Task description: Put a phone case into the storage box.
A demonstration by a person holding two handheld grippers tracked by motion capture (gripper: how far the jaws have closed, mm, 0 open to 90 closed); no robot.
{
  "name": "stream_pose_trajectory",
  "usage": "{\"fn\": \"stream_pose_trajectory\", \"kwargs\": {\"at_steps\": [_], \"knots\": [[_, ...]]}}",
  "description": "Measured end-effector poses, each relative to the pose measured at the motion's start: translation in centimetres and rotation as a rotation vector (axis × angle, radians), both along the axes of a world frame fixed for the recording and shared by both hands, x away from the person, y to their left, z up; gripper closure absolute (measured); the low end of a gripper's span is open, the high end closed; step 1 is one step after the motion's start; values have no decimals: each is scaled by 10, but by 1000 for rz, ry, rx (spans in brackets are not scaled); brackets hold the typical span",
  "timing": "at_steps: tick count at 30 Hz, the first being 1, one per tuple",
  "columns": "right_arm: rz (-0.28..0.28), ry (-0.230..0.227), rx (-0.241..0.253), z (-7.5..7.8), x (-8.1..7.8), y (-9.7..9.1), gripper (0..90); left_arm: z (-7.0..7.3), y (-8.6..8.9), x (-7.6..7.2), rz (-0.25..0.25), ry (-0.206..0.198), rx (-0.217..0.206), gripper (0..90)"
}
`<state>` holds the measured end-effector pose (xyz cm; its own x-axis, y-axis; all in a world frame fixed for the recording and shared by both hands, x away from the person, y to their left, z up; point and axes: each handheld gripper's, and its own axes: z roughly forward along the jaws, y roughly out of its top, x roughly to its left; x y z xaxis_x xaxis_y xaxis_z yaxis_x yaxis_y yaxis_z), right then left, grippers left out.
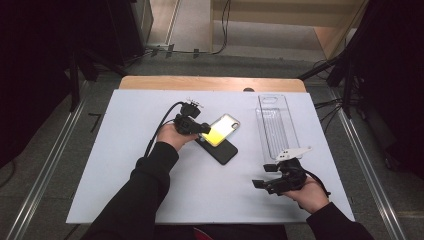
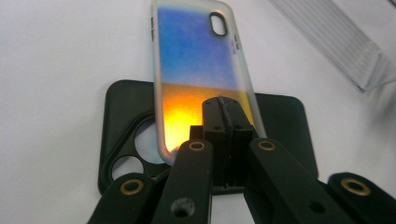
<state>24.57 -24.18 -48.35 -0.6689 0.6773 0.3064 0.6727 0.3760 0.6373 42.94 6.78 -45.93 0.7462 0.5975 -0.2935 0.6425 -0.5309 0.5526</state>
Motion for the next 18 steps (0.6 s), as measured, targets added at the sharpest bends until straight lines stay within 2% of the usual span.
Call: {"fn": "stream_pose_trajectory", "kwargs": {"at_steps": [4, 8, 18], "knots": [[-1, 3, -5, 0, 0, 0, 185, -5, -3, 0, 1, -8, 19, 897], [-1, 2, -7, 0, 0, 0, 185, -14, -5, 0, -2, -6, 66, 897], [-4, 5, -10, -1, 0, 0, 185, -18, 2, -8, -13, 5, 56, 896]]}}
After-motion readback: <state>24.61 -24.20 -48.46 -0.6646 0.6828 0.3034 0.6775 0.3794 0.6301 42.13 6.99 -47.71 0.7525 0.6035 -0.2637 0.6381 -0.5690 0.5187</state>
